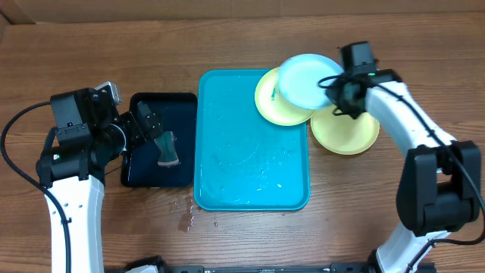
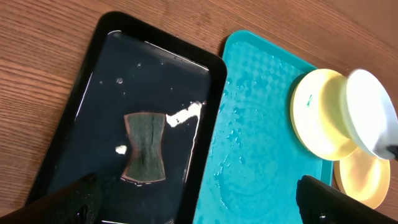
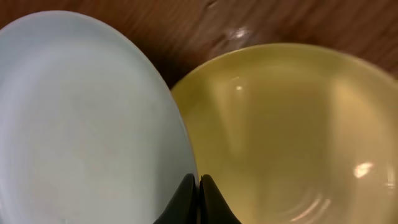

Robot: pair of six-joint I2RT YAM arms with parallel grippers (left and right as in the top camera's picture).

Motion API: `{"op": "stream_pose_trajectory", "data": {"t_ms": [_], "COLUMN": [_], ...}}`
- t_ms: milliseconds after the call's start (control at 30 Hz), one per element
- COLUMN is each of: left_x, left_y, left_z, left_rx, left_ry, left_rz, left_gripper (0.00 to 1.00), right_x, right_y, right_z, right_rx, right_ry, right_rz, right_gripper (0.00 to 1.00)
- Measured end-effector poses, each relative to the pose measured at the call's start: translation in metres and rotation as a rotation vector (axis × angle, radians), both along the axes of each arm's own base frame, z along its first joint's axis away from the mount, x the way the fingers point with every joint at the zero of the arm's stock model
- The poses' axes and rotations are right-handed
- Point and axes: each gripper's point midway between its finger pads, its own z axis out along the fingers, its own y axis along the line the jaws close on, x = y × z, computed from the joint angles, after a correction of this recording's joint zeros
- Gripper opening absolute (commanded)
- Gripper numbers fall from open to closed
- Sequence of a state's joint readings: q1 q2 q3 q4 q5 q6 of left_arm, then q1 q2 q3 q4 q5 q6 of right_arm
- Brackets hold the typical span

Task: Clean dirty plates on tray and stack at the side
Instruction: 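Lower the white plate onto the yellow plate and open the right gripper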

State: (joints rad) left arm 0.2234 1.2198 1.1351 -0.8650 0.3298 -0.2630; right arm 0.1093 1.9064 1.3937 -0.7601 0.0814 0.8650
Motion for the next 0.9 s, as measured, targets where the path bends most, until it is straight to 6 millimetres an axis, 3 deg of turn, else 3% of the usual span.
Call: {"op": "stream_pose_trajectory", "data": {"t_ms": [133,333,900], "left_x": [0.0,0.0,0.0], "left_y": [0.0,0.0,0.0], "left_z": [0.0,0.0,0.0], "left_rx": [0.0,0.0,0.0], "left_ry": [0.0,0.0,0.0], "left_rz": [0.0,0.0,0.0], "left_gripper": [1.0,1.0,1.0], "right_x": [-0.015,-0.045,-0.095], "right_y": [-0.031,-0.058,-0.058], "right_z": [-0.006,-0.012,-0.014], "right_rx": [-0.001,-0.002,-0.013], "right_ry": [0.071,0.195,0.4], "right_rz": [-0.071,-0.135,-0.061], "right_gripper": [0.04,0.04,0.04]}}
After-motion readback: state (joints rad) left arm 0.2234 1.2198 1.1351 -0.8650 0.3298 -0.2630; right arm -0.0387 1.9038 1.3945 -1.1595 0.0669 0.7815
